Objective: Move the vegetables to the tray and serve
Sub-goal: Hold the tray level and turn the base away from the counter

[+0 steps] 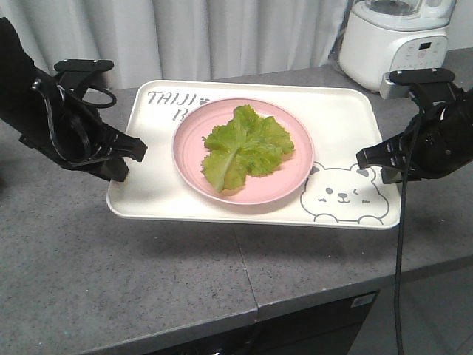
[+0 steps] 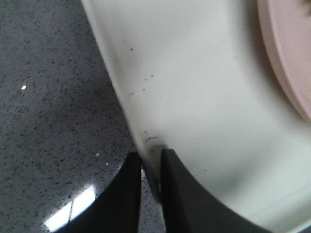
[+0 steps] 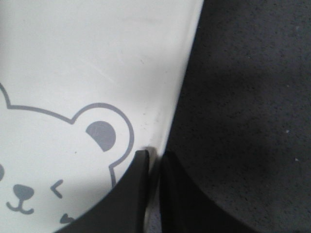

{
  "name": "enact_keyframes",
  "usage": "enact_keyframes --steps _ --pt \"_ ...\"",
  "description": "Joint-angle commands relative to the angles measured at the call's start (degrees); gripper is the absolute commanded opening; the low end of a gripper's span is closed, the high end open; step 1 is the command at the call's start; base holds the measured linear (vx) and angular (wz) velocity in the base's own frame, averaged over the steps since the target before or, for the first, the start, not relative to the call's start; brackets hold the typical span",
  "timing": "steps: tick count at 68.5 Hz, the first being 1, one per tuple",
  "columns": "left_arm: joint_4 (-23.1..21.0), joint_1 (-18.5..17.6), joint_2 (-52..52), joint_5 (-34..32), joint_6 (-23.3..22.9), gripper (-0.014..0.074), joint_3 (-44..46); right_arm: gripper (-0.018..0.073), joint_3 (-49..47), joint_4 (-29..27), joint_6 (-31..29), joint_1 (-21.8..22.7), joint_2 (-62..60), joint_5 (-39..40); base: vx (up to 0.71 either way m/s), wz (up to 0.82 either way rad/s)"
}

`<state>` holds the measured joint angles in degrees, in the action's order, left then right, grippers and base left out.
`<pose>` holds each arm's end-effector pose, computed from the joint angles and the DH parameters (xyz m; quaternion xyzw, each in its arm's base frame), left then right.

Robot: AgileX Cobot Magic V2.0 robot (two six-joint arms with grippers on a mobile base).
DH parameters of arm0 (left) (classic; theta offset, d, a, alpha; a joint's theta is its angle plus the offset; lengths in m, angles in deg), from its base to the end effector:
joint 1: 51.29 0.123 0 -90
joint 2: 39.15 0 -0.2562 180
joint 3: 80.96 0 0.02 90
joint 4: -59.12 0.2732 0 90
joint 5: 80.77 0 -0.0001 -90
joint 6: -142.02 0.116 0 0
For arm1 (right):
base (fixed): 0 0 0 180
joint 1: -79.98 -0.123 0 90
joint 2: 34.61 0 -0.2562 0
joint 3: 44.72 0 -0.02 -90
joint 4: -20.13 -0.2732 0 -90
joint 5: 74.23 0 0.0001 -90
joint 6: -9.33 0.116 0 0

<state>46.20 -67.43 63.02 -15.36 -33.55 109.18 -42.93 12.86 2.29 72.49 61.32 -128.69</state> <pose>0.3510 -0.1261 0.2793 0.1485 0.9634 -0.1287 0.1822 0.3495 0.0580 0.2591 -0.0993 0.9639 0.0599 0.2397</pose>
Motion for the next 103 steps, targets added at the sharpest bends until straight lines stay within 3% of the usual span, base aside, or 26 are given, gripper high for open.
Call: enact_keyframes --steps 1,103 --pt "-7.97 -1.5 -3.11 -4.65 1.75 -0.0006 1.74 -0.0006 -1.69 -5.28 -3.33 -0.97 -2.47 2.27 0.0 -0.23" --pt "-7.97 -1.5 -3.11 -4.65 1.75 -0.0006 1.74 -0.0006 -1.69 -5.28 -3.33 -0.97 -2.47 2.27 -0.02 -0.3"
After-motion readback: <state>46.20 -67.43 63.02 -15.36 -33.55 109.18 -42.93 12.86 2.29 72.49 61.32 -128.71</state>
